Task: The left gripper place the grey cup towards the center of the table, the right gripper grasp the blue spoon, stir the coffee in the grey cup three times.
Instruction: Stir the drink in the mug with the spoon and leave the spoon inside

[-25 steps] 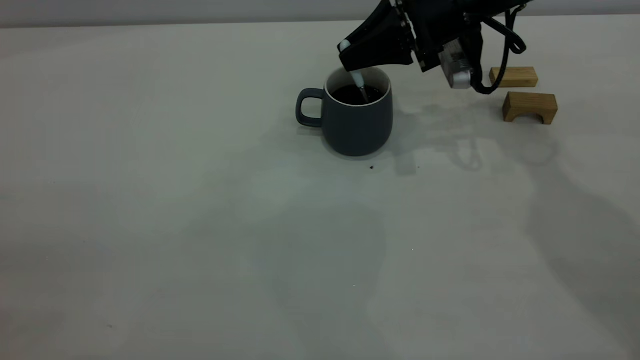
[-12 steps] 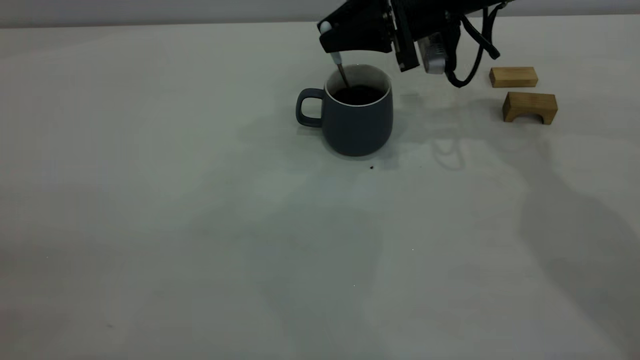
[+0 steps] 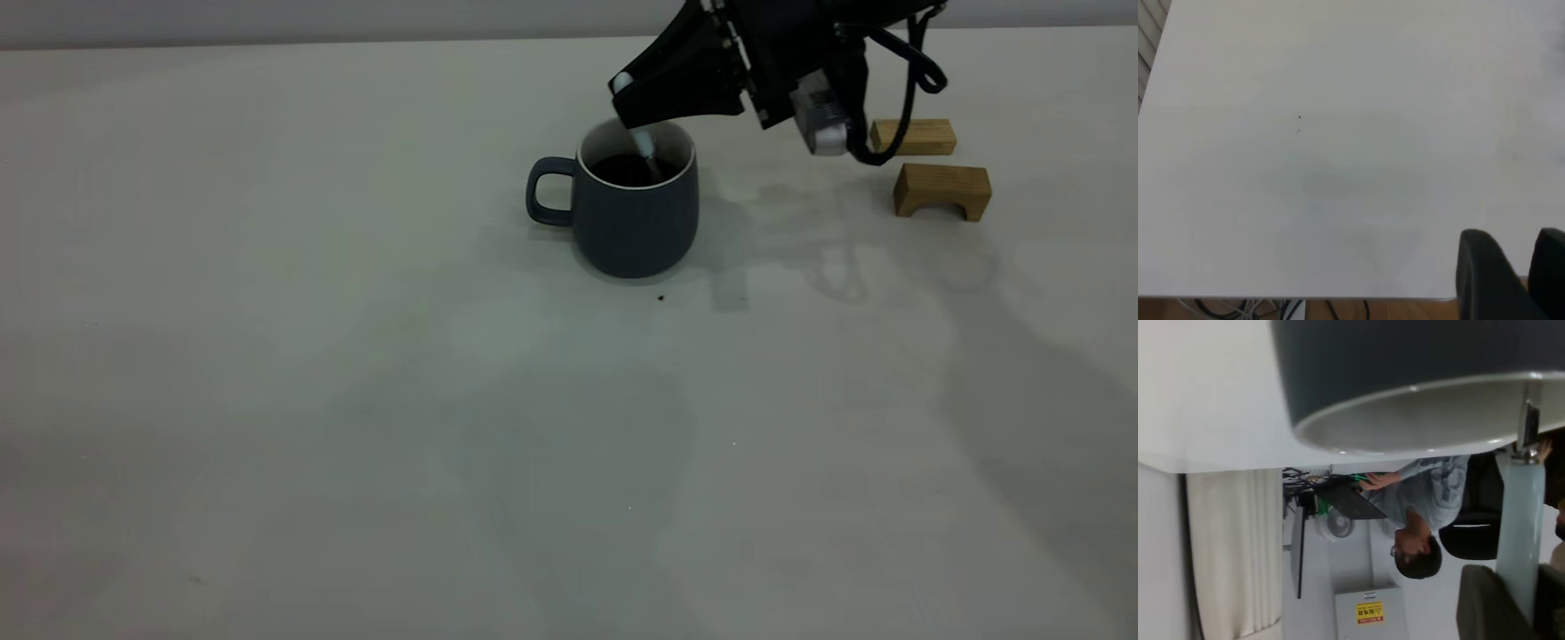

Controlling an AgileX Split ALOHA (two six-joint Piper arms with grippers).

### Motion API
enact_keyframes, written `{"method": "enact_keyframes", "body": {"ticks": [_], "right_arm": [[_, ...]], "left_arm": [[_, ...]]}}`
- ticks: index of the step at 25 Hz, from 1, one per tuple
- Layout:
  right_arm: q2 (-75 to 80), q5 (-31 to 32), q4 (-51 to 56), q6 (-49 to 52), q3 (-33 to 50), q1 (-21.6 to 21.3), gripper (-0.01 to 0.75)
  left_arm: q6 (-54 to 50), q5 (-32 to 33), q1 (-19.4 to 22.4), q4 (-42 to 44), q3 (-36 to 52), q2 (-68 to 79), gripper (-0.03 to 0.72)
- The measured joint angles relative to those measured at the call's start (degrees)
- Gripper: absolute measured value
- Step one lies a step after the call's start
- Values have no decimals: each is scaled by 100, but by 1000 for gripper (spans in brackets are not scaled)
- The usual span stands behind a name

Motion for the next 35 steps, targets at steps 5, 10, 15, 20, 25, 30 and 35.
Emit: {"method": "enact_keyframes", "body": {"ticks": [5, 10, 15, 20, 25, 30, 35], "right_arm": [[101, 23, 910, -746, 6, 195, 137], [282, -27, 1494, -1449, 6, 208, 137], [282, -249, 1301, -1532, 6, 202, 137], [257, -209, 922, -1421, -12, 147, 137], [113, -215, 345, -1225, -36, 101, 133], [-83, -293, -171, -1116, -36, 98, 126], [-95, -233, -489, -1043, -36, 98, 208]], "left_arm": [[0, 0, 0, 0, 0, 0, 238], [0, 0, 0, 0, 0, 0, 238], [0, 0, 0, 0, 0, 0, 238], [0, 0, 0, 0, 0, 0, 238], [0, 0, 0, 0, 0, 0, 238], [0, 0, 0, 0, 0, 0, 238], [0, 0, 0, 0, 0, 0, 238]]}}
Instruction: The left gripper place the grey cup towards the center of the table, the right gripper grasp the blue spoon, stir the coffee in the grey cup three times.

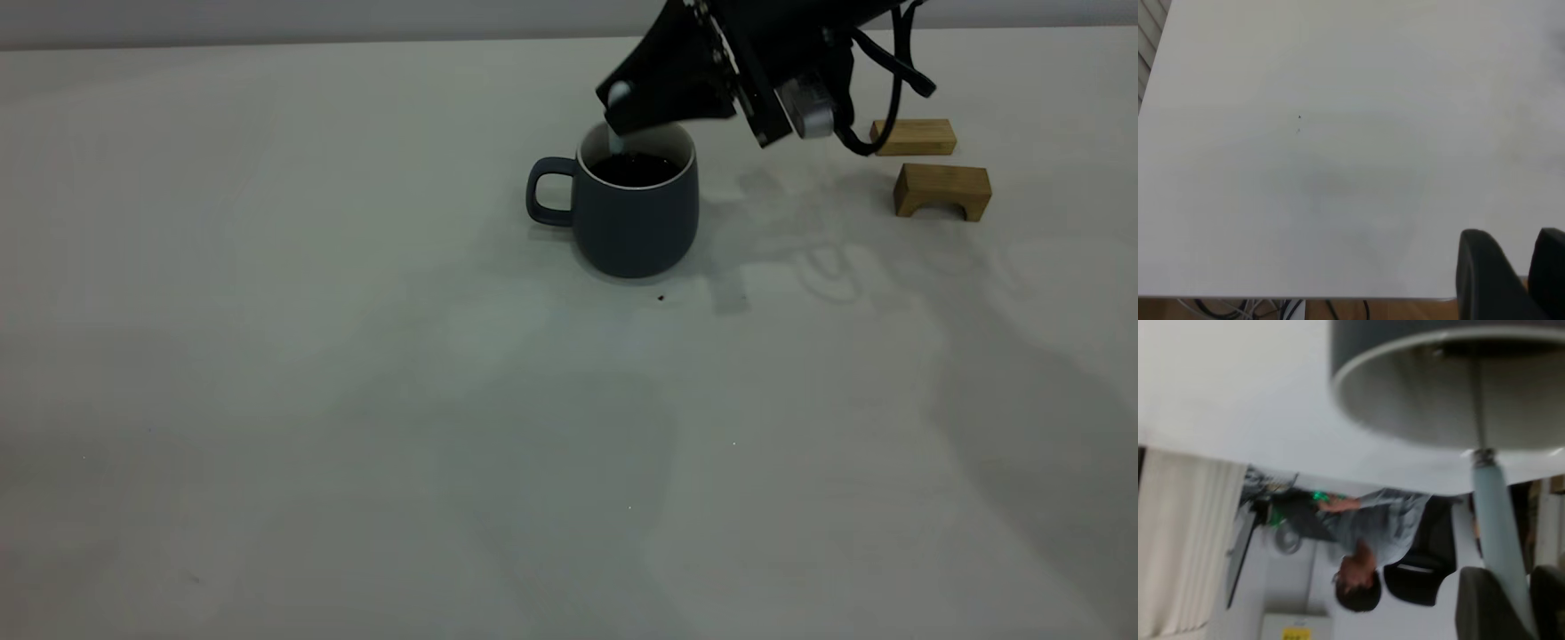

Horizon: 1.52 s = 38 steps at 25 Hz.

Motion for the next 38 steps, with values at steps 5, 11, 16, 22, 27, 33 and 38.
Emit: {"method": "enact_keyframes", "body": {"ticks": [5, 11, 16, 22, 27, 33, 38], "right_arm": [[5, 60, -362, 135, 22, 0, 381], [-11, 205, -728, 202, 27, 0, 608], [-459, 210, -1576, 373, 43, 0, 707], [-1715, 357, -3229, 715, 43, 0, 705], [-2890, 499, -4229, 666, 43, 0, 642], [-4233, 592, -5066, -507, 54, 0, 482], [-5336, 680, -5113, -1704, 54, 0, 348]], "left_arm": [[0, 0, 0, 0, 0, 0, 238], [0, 0, 0, 0, 0, 0, 238], [0, 0, 0, 0, 0, 0, 238], [0, 0, 0, 0, 0, 0, 238], [0, 0, 0, 0, 0, 0, 238], [0, 0, 0, 0, 0, 0, 238], [0, 0, 0, 0, 0, 0, 238]]}}
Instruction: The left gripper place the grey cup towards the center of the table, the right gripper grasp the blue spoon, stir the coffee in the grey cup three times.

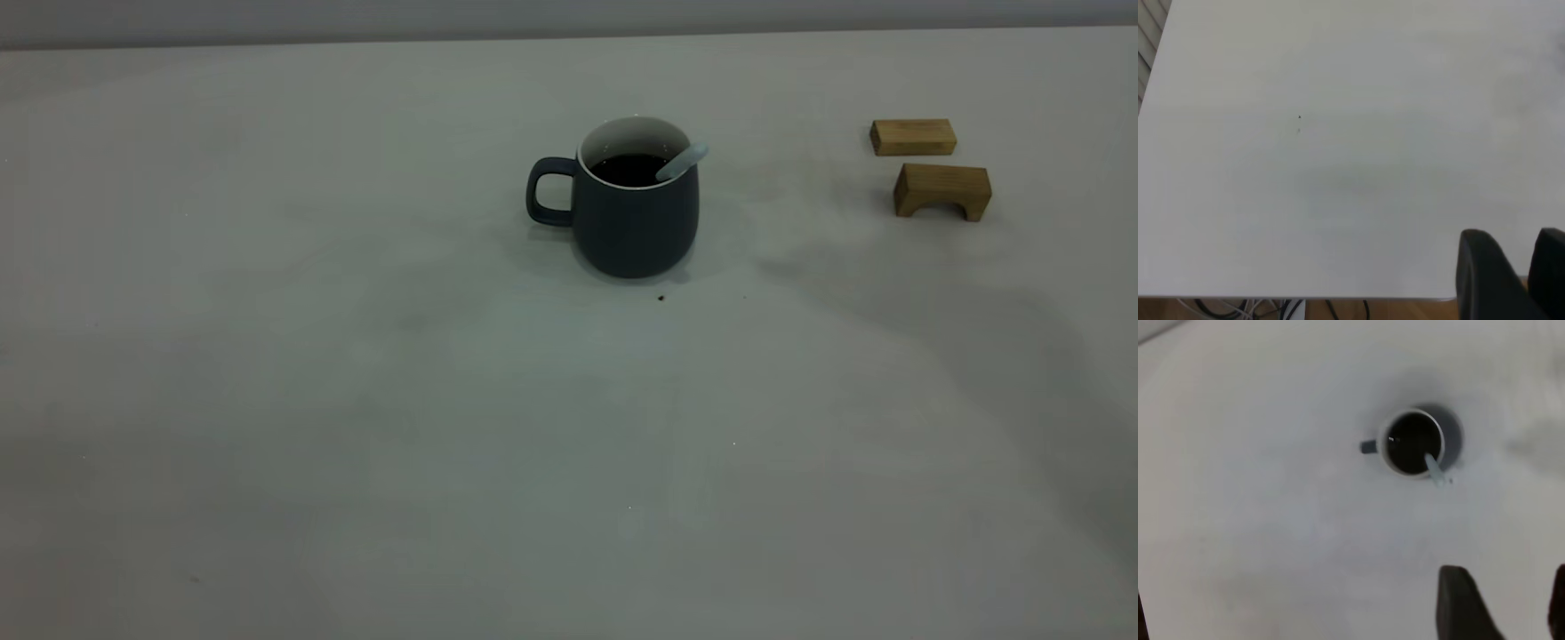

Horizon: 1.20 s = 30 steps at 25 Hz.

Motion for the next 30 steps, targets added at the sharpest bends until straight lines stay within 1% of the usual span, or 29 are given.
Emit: {"method": "enact_keyframes", "body": {"ticks": [4, 5, 7, 10, 19, 26, 30], "right_arm": [[-850, 0, -94, -740, 0, 0, 250], [-1066, 0, -108, -1069, 0, 0, 229], [-1473, 0, -112, -1839, 55, 0, 203], [-2178, 0, -107, -2476, 405, 0, 190], [-4729, 0, -697, -2754, 2457, -8, 192], [-6679, 0, -752, -2770, 4532, -474, 201], [-7653, 0, -723, -2788, 5446, -716, 201]], "left_arm": [[0, 0, 0, 0, 0, 0, 238], [0, 0, 0, 0, 0, 0, 238], [0, 0, 0, 0, 0, 0, 238], [0, 0, 0, 0, 0, 0, 238], [0, 0, 0, 0, 0, 0, 238], [0, 0, 0, 0, 0, 0, 238], [0, 0, 0, 0, 0, 0, 238]]}}
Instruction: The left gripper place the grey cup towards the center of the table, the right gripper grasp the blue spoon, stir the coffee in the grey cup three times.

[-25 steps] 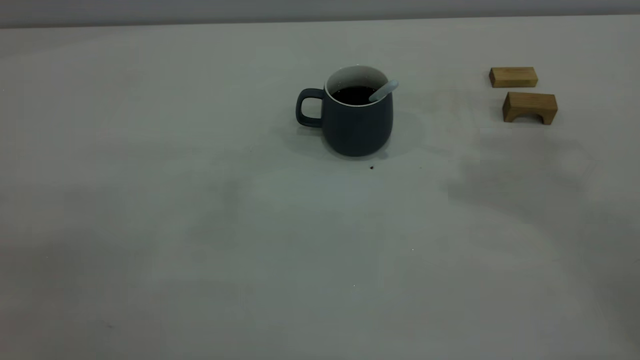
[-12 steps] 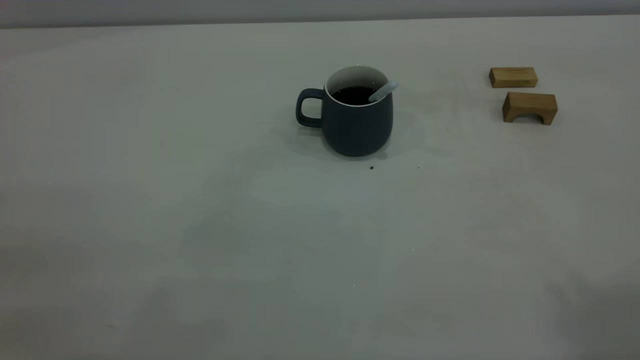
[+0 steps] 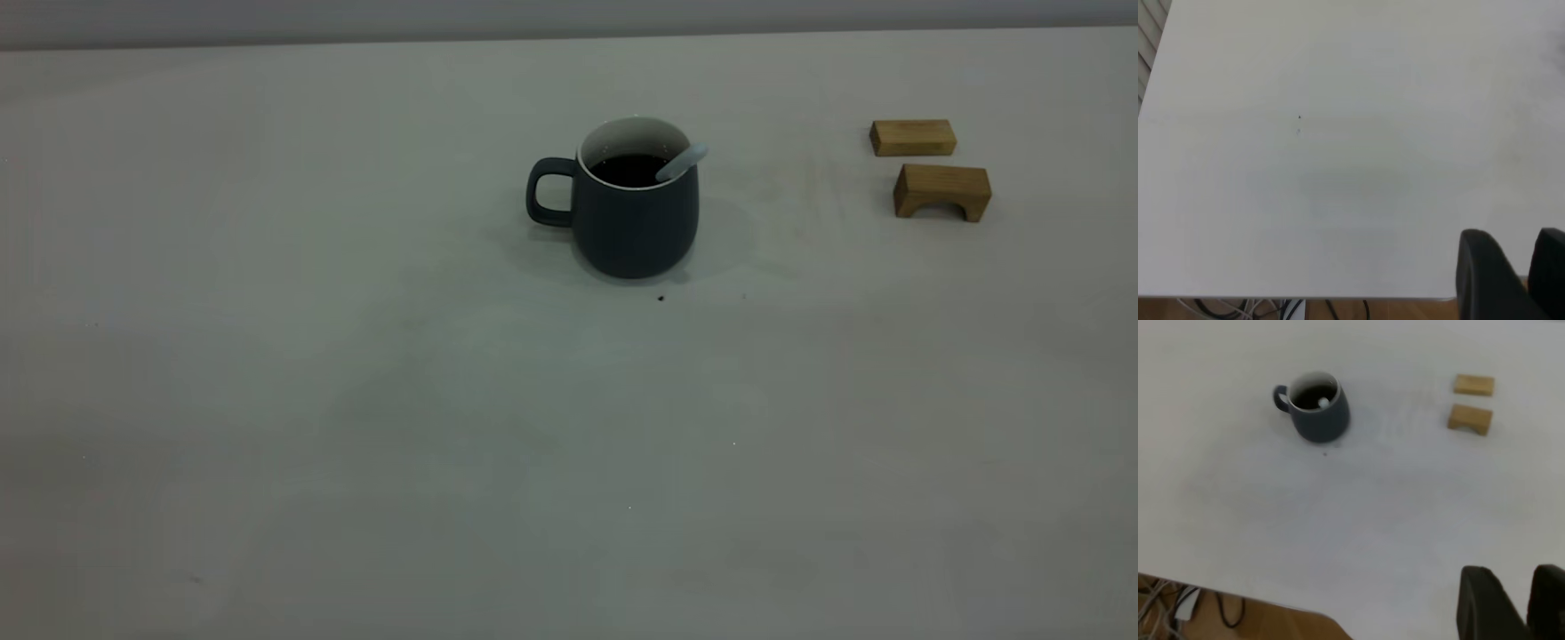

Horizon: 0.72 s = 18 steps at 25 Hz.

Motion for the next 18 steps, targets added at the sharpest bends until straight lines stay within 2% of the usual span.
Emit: {"method": "enact_keyframes", "body": {"ticks": [9, 18], "right_arm": [[-1380, -238, -396, -119, 1505, -159, 214], [-1634, -562, -580, -131, 1889, -159, 225]], "left_arm": [[0, 0, 0, 0, 0, 0, 238], [0, 0, 0, 0, 0, 0, 238]]}}
